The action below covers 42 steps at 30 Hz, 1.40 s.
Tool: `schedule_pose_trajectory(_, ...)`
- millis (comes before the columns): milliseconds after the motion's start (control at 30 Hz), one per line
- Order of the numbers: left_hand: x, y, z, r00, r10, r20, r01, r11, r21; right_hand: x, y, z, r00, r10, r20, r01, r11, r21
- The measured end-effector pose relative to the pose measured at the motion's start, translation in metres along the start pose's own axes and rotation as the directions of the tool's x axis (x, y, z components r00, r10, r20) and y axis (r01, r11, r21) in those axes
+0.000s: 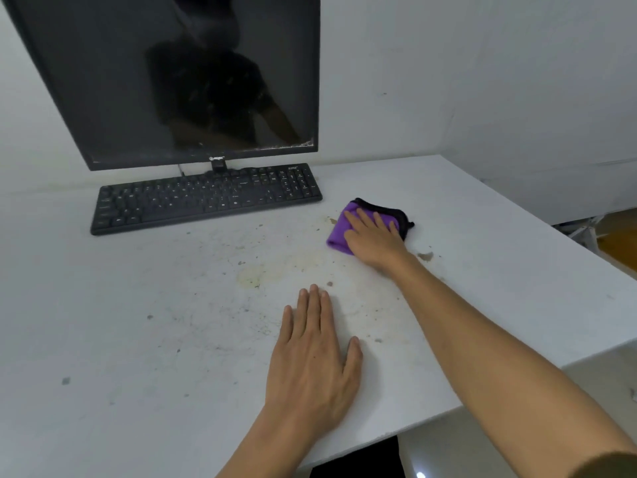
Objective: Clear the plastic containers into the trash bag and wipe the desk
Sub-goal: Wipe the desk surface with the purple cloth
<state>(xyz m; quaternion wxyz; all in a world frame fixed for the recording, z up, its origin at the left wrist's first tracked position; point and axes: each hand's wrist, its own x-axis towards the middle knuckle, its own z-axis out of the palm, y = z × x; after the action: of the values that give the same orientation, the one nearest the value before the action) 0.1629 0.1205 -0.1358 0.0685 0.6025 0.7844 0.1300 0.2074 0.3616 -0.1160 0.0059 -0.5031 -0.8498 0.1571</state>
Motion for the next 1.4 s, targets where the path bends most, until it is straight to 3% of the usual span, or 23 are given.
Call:
schedule_pose_trajectory(133,-0.019,-0.021,-0.008,1.000,-0.003,-0.008,0.003,1.000,-0.007,-0.012,-0.052,0.014,0.981,-0.188,0.051,0.189,0.982,-0.022)
schedule_pose_trajectory(233,-0.032,-0.042,-0.016,0.999,-0.029,-0.027,0.029,1.000,0.011,-0.054,-0.038,0.020,0.947,-0.308,0.091,0.312,0.949,-0.035)
schedule_pose_trajectory(300,-0.041,-0.057,-0.021,0.997,-0.059,-0.040,0.059,0.998,0.008,-0.078,-0.013,0.016,0.949,-0.304,0.083,0.308,0.951,-0.032)
schedule_pose_trajectory(433,-0.060,-0.093,-0.031,0.989,-0.140,-0.053,0.142,0.989,0.029,-0.115,0.006,0.016,0.988,-0.150,0.019,0.151,0.987,-0.056)
schedule_pose_trajectory(533,-0.062,-0.119,-0.038,0.975,-0.211,-0.075,0.212,0.977,0.013,-0.148,-0.019,0.025,0.980,-0.189,0.064,0.194,0.978,-0.072)
schedule_pose_trajectory(700,-0.048,-0.136,-0.044,0.962,-0.248,-0.112,0.223,0.955,-0.193,-0.180,-0.099,0.055,0.881,-0.466,0.079,0.472,0.875,-0.108)
schedule_pose_trajectory(800,-0.041,-0.141,-0.043,0.954,-0.276,-0.119,0.247,0.945,-0.215,-0.163,-0.145,0.072,0.827,-0.558,0.071,0.563,0.819,-0.110)
schedule_pose_trajectory(967,-0.022,-0.146,-0.040,0.937,-0.331,-0.115,0.313,0.938,-0.150,-0.094,-0.173,0.073,0.854,-0.516,0.066,0.519,0.840,-0.158)
schedule_pose_trajectory(1133,-0.022,-0.143,-0.040,0.953,-0.291,-0.089,0.291,0.957,-0.010,-0.060,-0.110,0.050,0.967,-0.254,-0.031,0.248,0.960,-0.128)
schedule_pose_trajectory(1233,-0.023,-0.142,-0.040,0.959,-0.269,-0.090,0.270,0.963,-0.001,-0.093,-0.079,0.048,0.989,-0.139,-0.049,0.132,0.982,-0.132)
schedule_pose_trajectory(1300,-0.023,-0.142,-0.040,0.959,-0.266,-0.094,0.267,0.964,-0.005,-0.124,-0.083,0.053,0.988,-0.150,-0.036,0.143,0.980,-0.141)
schedule_pose_trajectory(1400,-0.022,-0.142,-0.040,0.962,-0.257,-0.093,0.256,0.966,-0.026,-0.151,-0.118,0.066,0.958,-0.287,-0.024,0.280,0.948,-0.153)
